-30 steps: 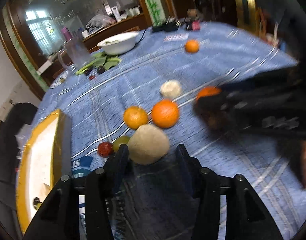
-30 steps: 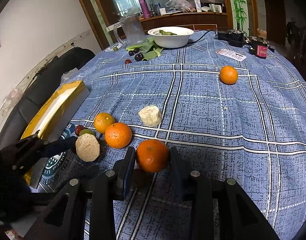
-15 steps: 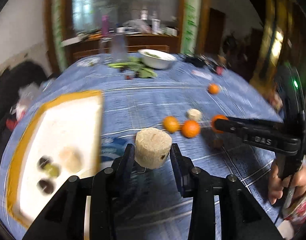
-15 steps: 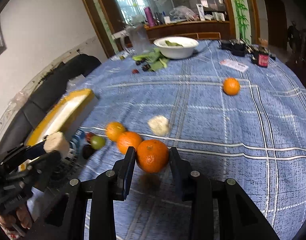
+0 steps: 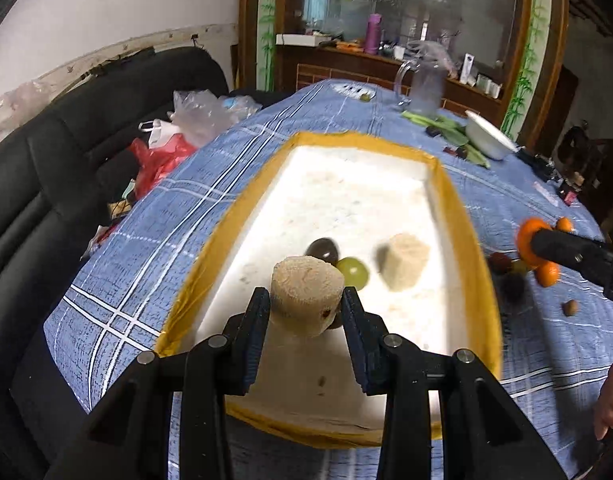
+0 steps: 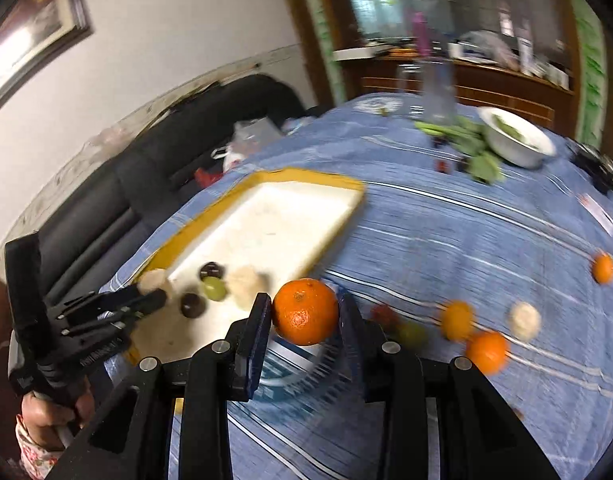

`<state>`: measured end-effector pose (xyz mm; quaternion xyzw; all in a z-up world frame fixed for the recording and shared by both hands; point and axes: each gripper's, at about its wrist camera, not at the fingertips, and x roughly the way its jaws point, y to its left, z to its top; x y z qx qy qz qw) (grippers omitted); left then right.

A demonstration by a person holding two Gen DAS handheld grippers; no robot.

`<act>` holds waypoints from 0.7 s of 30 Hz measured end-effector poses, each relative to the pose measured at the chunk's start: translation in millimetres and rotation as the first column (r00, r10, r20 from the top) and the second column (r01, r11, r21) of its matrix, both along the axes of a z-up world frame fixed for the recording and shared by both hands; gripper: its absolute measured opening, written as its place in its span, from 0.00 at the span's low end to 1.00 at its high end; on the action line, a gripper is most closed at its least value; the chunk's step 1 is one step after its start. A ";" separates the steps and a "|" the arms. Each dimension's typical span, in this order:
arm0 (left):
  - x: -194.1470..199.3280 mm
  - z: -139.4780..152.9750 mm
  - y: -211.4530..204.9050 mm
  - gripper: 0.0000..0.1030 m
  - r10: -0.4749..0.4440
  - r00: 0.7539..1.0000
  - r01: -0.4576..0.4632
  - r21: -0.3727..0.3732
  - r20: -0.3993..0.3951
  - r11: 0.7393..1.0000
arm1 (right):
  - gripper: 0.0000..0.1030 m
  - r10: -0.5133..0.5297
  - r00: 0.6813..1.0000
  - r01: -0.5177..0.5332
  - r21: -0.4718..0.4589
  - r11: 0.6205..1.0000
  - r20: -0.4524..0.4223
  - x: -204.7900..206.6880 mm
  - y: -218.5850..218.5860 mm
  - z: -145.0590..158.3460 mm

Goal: Organize fruits
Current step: 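Carry both items over the white tray and open both tools to release them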

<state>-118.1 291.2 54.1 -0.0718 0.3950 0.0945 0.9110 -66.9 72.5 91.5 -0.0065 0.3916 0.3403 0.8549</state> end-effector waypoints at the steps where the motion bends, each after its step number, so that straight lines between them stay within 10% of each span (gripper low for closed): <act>1: 1.2 -2.8 0.4 0.35 0.000 1.000 0.000 0.004 -0.005 1.000 | 0.37 0.015 1.000 -0.015 -0.014 1.000 0.002 1.1 10.8 -0.9; 15: 1.0 -10.0 10.5 0.35 -0.007 1.000 0.007 -0.014 0.000 1.000 | 0.37 0.034 0.995 -0.055 -0.226 0.972 -0.096 65.4 113.8 -47.1; 21: -4.0 -2.8 14.8 0.57 -0.005 1.000 0.006 -0.076 0.022 0.997 | 0.48 0.032 0.996 -0.052 -0.232 0.971 -0.088 62.8 119.1 -47.7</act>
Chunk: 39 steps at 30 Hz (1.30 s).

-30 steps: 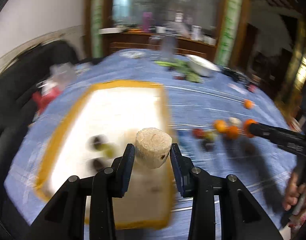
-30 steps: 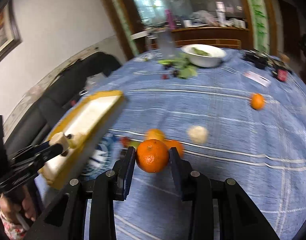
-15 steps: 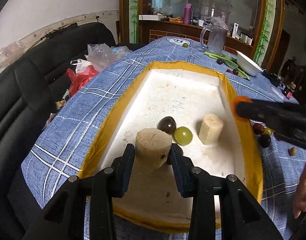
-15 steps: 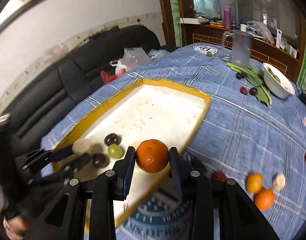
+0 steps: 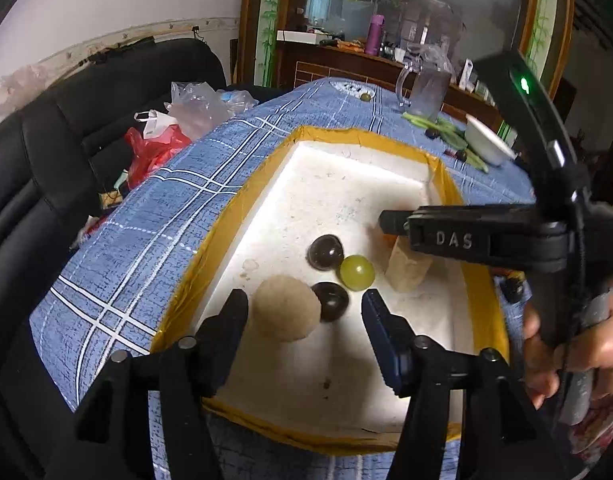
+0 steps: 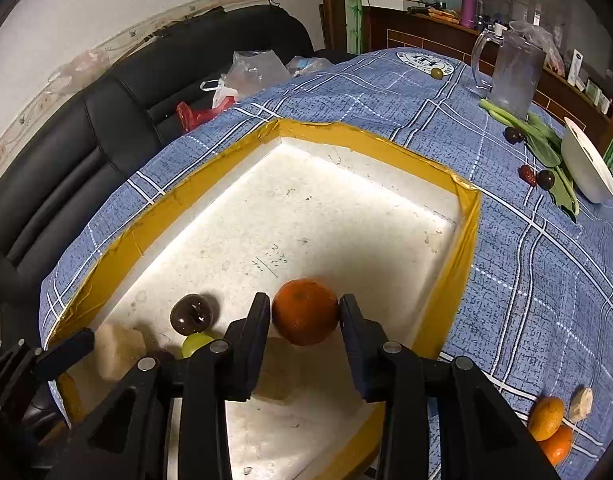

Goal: Organize fruits
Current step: 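Carry both items over the white tray and open both tools to release them, then withdraw both open tools from the tray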

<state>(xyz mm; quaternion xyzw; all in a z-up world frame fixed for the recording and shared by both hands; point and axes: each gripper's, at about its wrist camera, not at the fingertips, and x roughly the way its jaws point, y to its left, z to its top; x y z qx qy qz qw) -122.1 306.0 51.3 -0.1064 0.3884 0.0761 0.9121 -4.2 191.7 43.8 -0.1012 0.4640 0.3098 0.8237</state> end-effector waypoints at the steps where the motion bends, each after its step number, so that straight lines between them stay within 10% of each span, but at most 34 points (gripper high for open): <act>1: -1.7 2.7 -0.6 0.59 0.002 1.000 -0.002 -0.003 0.005 1.000 | 0.61 -0.006 1.000 0.006 0.001 1.000 0.014 -1.6 -1.3 2.0; 11: -19.7 31.5 -28.9 0.72 -0.027 0.998 0.025 0.034 0.058 0.999 | 0.69 -0.047 0.986 0.038 0.055 0.998 0.158 -35.4 -55.4 38.0; 21: -37.5 56.2 -87.8 0.77 -0.158 0.981 0.145 0.116 0.113 0.983 | 0.69 -0.274 0.932 0.260 0.089 0.961 0.235 -53.9 -212.9 62.2; 30: -28.0 47.0 -138.1 0.77 -0.295 0.953 0.283 0.141 0.073 0.949 | 0.72 -0.504 0.851 0.481 0.161 0.862 0.151 -46.9 -336.0 58.8; 39: -18.6 32.4 -155.5 0.77 -0.330 0.944 0.321 0.184 0.019 0.929 | 0.72 -0.513 0.854 0.498 0.151 0.854 0.086 -29.6 -343.5 21.6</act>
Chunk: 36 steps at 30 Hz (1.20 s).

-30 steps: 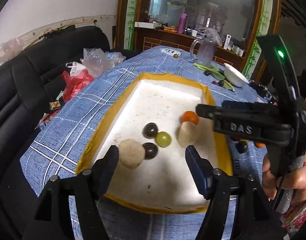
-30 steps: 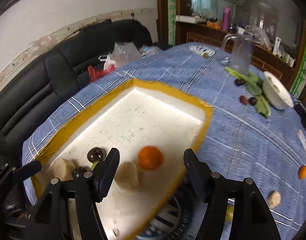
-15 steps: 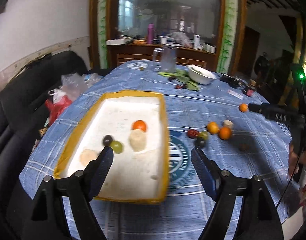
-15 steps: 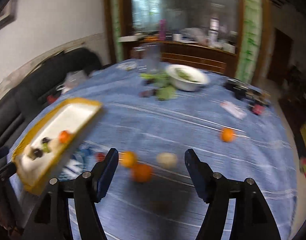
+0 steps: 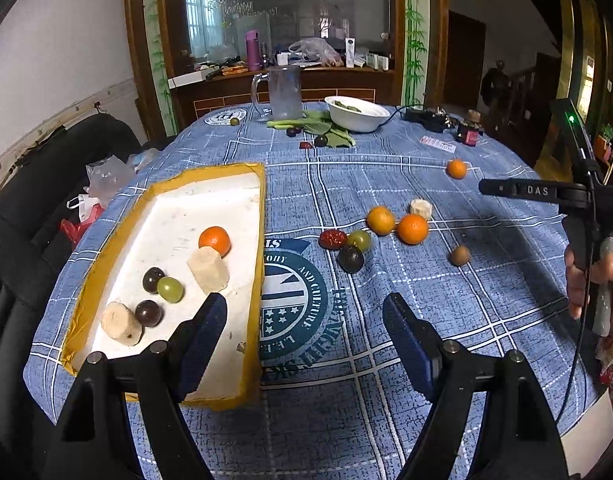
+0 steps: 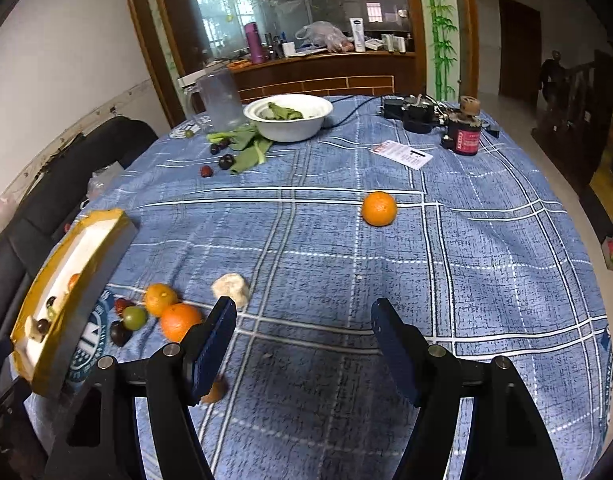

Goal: Organize fruits
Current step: 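Withdraw both open tools from the tray, then grasp an orange with the right tool while the left tool grasps another orange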

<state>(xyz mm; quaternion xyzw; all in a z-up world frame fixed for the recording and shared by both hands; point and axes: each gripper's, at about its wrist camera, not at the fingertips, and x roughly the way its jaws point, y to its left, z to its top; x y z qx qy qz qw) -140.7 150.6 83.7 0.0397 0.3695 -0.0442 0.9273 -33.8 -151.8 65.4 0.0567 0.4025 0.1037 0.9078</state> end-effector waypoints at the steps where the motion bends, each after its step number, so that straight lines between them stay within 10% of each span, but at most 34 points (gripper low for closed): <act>1: 1.3 -2.2 -0.3 0.77 0.001 1.000 -0.001 -0.003 -0.006 1.000 | 0.72 -0.014 1.000 0.014 0.003 1.000 -0.002 3.6 -3.9 -2.5; 18: 45.9 -28.2 -14.5 0.77 -0.051 0.993 0.036 -0.133 -0.106 0.990 | 0.71 -0.173 0.981 0.161 -0.125 0.979 -0.087 127.2 -32.1 -42.5; 25: 61.9 -29.4 -28.4 0.77 -0.082 0.991 0.066 -0.146 -0.109 0.987 | 0.36 -0.157 0.984 0.152 -0.062 0.986 -0.080 135.8 -35.9 -45.4; 31: 73.6 -24.6 -50.3 0.76 -0.139 0.986 0.123 -0.161 -0.093 0.979 | 0.36 -0.133 0.990 0.130 -0.070 0.989 -0.052 123.4 -27.6 -36.1; 36: 84.2 -26.0 -78.6 0.53 -0.235 0.968 0.222 -0.140 -0.083 0.965 | 0.36 -0.090 0.994 0.091 0.016 0.996 -0.067 100.8 -29.6 -24.3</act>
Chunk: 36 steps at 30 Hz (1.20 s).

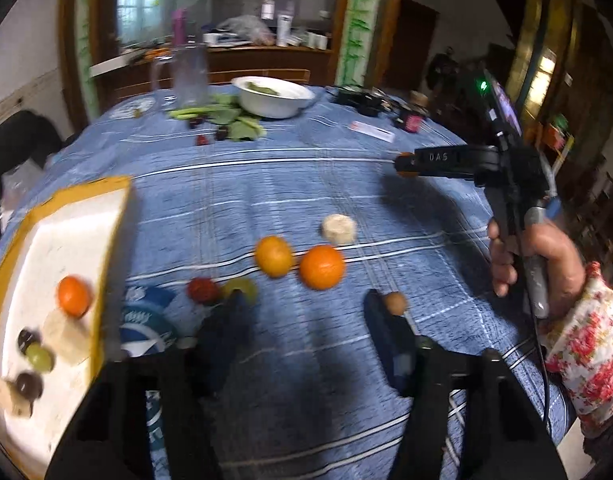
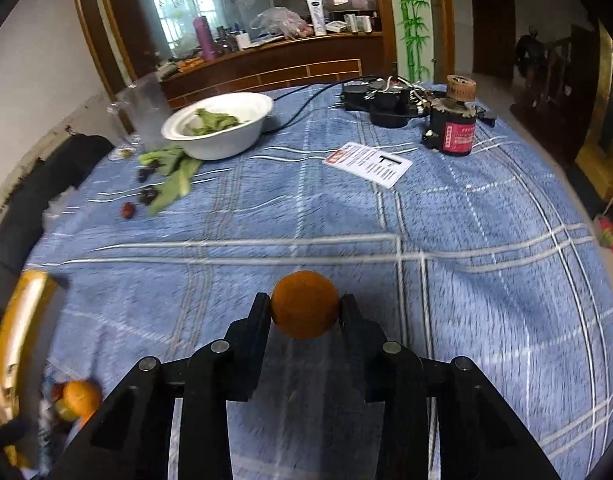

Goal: Organize fruits
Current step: 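Grasp an orange with the right tool while the left tool grasps another orange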

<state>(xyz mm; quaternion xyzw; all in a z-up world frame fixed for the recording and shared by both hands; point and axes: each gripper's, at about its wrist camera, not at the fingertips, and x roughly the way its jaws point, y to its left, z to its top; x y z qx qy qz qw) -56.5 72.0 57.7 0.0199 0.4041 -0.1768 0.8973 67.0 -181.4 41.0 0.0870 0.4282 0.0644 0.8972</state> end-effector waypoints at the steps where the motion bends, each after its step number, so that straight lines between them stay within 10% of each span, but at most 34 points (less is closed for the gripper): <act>1: 3.7 -2.2 -4.4 0.53 -0.012 1.000 0.012 -0.002 -0.002 1.000 | 0.36 0.013 1.000 -0.013 0.017 1.000 -0.001 -8.2 0.3 2.8; 17: 46.4 -35.2 -50.3 0.52 -0.065 0.998 0.068 0.111 -0.023 0.992 | 0.37 0.149 0.989 -0.150 0.096 0.984 0.012 -56.9 24.8 -4.0; 20: 42.3 -37.6 -50.4 0.33 -0.051 0.999 0.050 0.178 -0.002 0.983 | 0.37 0.139 0.990 -0.140 0.102 0.985 0.012 -56.7 20.8 -4.3; 36: 41.4 -40.5 -44.1 0.33 -0.027 0.999 0.030 0.126 -0.028 0.992 | 0.37 0.148 0.989 -0.148 0.085 0.985 0.007 -56.8 25.0 -8.4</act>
